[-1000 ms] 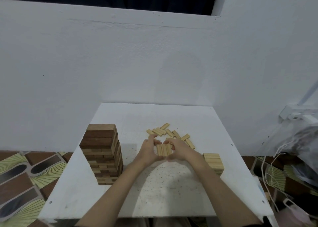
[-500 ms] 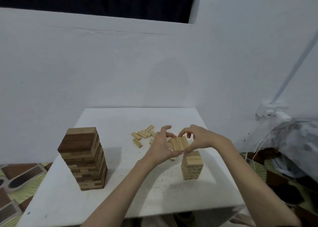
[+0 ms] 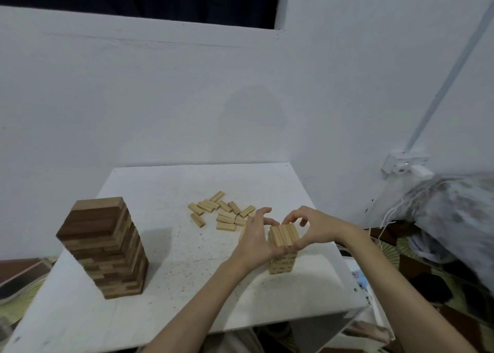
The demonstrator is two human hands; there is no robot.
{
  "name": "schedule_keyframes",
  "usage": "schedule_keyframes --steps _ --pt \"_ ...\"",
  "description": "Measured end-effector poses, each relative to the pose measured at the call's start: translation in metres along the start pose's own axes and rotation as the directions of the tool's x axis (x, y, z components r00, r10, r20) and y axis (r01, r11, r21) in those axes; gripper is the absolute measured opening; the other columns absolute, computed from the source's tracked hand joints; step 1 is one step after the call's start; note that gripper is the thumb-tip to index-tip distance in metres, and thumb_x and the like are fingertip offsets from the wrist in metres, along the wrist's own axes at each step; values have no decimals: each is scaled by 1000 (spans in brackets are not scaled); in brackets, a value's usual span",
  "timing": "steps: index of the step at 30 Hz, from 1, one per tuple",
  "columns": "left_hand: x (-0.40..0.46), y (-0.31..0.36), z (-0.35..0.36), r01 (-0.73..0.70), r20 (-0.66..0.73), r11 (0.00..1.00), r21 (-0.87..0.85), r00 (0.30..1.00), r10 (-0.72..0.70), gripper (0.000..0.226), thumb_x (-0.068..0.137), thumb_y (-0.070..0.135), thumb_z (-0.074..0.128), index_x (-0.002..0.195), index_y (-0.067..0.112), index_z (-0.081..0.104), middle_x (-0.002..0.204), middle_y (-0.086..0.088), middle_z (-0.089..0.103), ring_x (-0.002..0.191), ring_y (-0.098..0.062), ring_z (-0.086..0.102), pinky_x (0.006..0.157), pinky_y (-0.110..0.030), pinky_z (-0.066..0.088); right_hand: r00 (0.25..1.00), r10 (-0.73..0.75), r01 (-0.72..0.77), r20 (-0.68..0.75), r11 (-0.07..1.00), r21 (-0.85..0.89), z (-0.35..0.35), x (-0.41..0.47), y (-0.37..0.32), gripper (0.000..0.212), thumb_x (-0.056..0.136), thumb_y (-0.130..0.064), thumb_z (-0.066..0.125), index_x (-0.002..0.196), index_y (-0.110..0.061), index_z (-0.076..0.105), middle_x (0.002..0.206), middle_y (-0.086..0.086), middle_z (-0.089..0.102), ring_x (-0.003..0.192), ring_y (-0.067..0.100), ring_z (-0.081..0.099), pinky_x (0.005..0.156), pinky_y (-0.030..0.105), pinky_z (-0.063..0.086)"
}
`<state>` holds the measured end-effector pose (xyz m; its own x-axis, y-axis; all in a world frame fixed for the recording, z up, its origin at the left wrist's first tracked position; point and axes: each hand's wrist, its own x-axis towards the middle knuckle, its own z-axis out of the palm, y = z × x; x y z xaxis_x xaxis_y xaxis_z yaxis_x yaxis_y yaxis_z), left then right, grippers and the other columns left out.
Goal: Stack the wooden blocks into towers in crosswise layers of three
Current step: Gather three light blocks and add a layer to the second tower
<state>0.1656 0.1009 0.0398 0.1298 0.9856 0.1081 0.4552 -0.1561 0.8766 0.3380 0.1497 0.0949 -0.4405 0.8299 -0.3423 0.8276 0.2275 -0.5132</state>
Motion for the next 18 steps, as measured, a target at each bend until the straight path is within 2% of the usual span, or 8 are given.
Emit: schedule_keyframes --steps 12,18 --pt "0 -6 0 41 21 999 35 999 -42 91 67 28 83 137 22 27 117 11 51 121 -9 34 91 -19 27 1000 4 -4 8 1000 13 9 9 8 51 73 -28 81 113 -38 50 125 -6 44 109 11 46 89 26 42" --pt "-2 -3 -3 32 45 998 57 998 -35 90 69 27 82 139 22 25 123 8 52 118 -4 29 89 -17 23 1000 8 -8 22 1000 30 10 9 10 52 73 -28 81 114 -35 50 125 -8 46 107 11 47 81 22 42"
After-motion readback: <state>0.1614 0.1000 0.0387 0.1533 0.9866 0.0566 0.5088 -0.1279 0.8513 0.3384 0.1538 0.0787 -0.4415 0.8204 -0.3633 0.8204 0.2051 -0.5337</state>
